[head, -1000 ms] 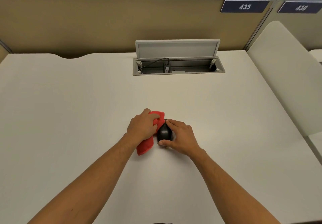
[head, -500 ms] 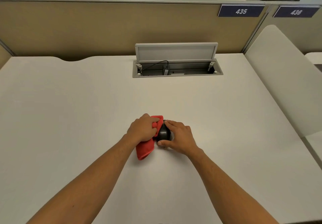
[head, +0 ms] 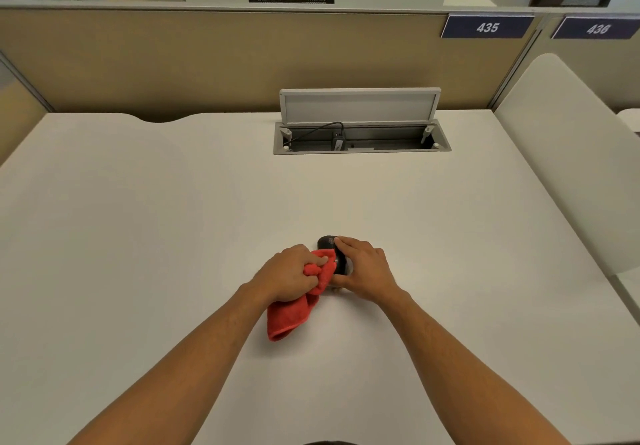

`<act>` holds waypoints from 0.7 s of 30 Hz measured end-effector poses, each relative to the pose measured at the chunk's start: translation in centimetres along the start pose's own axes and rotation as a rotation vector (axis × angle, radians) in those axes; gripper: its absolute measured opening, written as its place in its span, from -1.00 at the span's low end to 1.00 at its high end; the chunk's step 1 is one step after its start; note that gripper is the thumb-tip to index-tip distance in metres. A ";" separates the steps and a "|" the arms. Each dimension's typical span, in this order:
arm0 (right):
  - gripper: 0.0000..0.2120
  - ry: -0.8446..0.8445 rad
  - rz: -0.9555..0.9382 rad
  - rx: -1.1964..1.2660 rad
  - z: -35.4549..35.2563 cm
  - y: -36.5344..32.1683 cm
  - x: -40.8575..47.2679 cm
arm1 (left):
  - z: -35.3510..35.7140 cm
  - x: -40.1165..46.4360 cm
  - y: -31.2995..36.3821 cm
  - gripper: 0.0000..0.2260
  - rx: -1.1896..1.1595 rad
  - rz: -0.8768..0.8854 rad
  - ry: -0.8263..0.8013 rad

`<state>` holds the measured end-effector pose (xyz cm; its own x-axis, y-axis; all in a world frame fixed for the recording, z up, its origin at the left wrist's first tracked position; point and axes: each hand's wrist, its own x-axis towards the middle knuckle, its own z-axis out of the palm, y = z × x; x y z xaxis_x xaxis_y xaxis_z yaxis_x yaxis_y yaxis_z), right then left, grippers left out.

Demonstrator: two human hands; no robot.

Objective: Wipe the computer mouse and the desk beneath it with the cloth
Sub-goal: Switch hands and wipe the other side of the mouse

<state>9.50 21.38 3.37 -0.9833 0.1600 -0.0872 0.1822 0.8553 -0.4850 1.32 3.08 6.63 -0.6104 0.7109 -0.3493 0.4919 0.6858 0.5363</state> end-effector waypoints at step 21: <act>-0.05 -0.167 -0.021 -0.019 -1.1 -0.4 0.1 | 1.7 -1.2 -0.6 -0.57 0.012 -0.069 0.158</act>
<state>9.32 21.62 4.45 -0.9733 0.0594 -0.2217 0.1604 0.8669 -0.4719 2.83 2.06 5.49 -0.7324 0.6297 -0.2590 0.4526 0.7345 0.5057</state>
